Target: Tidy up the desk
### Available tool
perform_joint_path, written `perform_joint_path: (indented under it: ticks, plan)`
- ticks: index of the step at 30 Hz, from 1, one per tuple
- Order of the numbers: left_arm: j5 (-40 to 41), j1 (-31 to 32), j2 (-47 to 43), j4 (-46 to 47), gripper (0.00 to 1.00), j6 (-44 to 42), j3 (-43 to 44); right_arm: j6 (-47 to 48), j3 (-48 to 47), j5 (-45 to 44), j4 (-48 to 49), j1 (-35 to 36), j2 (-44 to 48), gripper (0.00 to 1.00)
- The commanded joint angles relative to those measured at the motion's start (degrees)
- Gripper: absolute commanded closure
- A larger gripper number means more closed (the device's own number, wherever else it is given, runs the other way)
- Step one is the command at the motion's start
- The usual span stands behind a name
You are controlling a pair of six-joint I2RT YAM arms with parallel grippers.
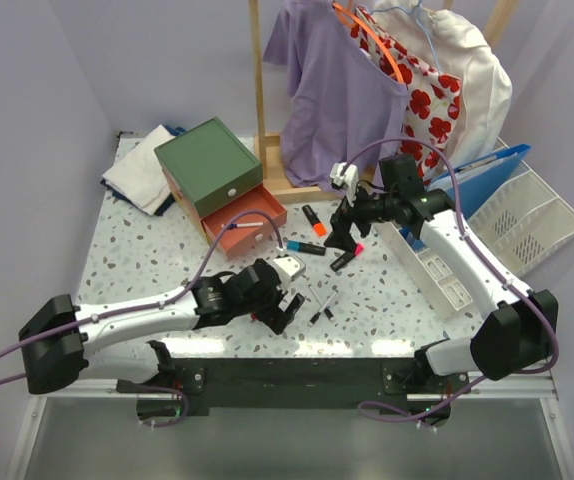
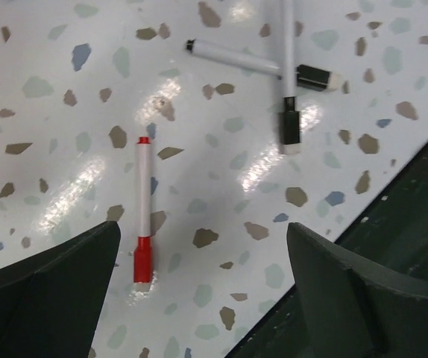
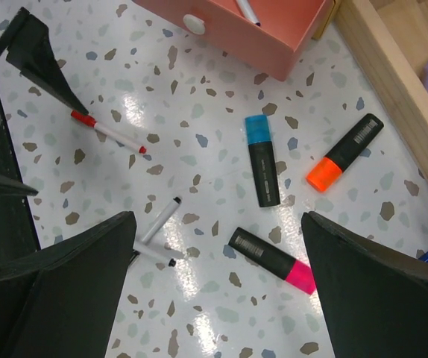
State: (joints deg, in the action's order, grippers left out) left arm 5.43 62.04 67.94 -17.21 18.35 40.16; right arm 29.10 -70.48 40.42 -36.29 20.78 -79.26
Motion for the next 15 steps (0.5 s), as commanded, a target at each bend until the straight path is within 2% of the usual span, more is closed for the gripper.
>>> perform_joint_path:
  ticks: [1, 9, 15]
  plan:
    - [11.2, 0.3, 4.5, -2.7, 0.00, 1.3, 4.6, 0.1, 0.2, 1.1, 2.0, 0.0, 1.4, 0.02]
    - [17.1, 0.3, 17.4, -8.8, 0.02, 1.3, 10.7, 0.4, 0.2, 2.8, 1.5, 0.0, 1.0, 0.02]
    - [18.9, 0.3, 20.6, -10.9, 0.09, -0.3, 13.7, 0.3, 0.6, 3.4, 1.8, 0.0, 1.0, 0.02]
